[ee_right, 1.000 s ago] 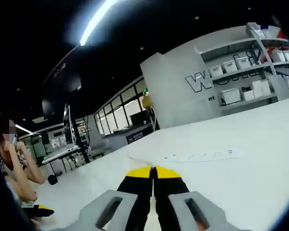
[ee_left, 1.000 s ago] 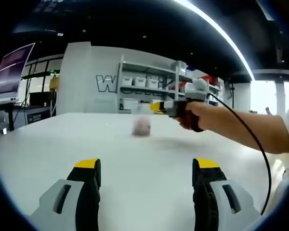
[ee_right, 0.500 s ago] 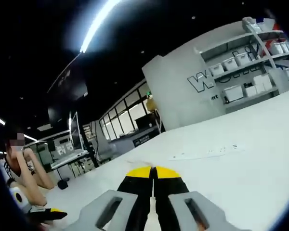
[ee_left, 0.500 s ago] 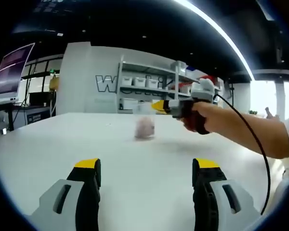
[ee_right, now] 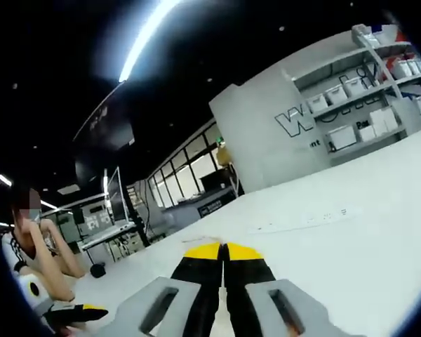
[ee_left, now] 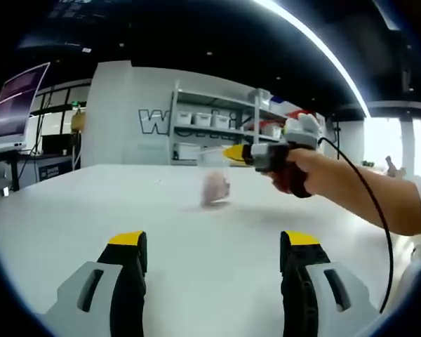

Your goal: Open the resealable bag by pulling the two sides of the seal apart until the entire bag opening is separated and visibly accessible.

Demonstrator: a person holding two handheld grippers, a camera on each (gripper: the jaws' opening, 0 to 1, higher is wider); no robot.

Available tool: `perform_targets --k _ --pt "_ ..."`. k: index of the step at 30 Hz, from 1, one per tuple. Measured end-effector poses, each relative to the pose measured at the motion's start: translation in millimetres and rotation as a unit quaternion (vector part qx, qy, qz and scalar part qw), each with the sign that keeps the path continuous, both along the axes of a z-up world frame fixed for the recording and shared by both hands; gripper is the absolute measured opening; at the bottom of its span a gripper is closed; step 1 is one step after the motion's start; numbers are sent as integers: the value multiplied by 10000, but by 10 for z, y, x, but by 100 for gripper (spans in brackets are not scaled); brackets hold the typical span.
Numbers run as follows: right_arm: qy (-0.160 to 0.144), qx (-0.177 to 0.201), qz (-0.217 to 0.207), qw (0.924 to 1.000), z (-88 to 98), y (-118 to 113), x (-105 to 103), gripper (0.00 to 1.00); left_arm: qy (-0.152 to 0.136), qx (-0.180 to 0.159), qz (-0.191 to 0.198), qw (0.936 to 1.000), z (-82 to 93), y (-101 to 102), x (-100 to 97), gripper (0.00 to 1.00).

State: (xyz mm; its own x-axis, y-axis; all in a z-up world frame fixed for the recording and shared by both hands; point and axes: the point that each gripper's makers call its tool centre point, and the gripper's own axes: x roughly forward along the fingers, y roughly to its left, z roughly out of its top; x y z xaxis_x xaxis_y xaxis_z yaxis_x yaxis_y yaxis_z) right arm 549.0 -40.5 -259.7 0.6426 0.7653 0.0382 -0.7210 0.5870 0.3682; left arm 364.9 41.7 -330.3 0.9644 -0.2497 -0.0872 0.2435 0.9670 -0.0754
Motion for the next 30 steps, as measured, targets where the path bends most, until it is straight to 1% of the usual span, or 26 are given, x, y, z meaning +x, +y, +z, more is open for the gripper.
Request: perform_targets --k 30 --pt "80 213 139 9996 32 -38 -237 0 15 -34 -30 10000 1 -14 5 76"
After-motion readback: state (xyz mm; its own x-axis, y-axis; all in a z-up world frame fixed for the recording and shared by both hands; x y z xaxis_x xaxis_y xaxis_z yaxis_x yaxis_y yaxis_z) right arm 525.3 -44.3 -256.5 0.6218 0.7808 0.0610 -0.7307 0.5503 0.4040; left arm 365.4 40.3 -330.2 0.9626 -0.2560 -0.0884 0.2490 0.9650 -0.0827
